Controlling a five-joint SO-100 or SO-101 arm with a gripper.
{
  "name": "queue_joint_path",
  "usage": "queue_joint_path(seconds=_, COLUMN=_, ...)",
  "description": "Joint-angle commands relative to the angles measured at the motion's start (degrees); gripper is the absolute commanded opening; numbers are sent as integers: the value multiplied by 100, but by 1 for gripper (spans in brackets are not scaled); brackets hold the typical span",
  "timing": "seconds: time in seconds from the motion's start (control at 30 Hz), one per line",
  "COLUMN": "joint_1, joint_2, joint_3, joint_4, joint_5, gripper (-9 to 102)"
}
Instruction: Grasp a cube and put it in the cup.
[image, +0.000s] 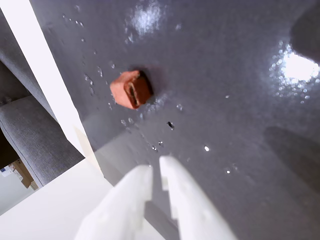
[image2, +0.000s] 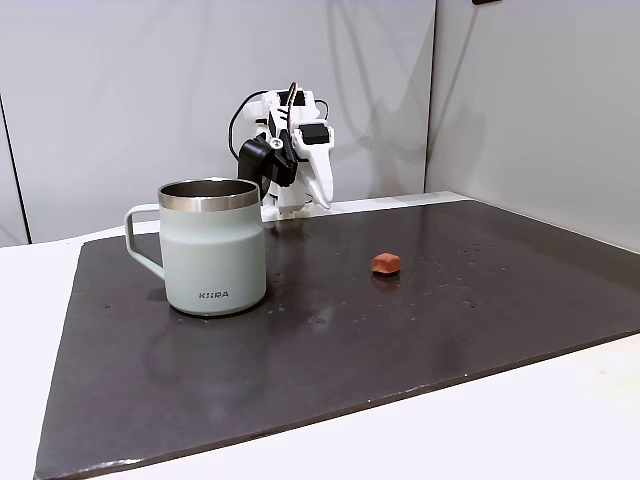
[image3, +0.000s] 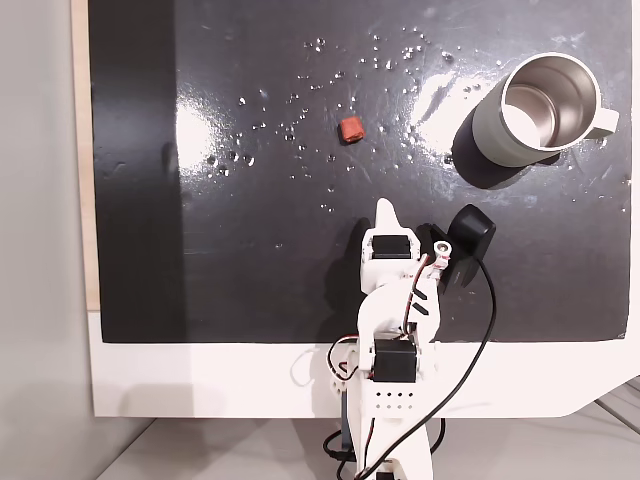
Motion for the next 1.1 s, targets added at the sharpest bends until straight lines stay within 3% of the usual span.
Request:
queue_joint_path(seconds=0.0, joint_1=35, joint_2=70, joint_3=-44, joint_4=44, joint_5=62, gripper=0)
queue_joint_path(seconds=0.67, joint_1=70, joint_2=70, joint_3=-44, joint_4=9, joint_5=62, gripper=0)
queue_joint_path(seconds=1.07, joint_1=-97, joint_2=-475, joint_3=-1591, joint_4=756, joint_5=-123, gripper=0)
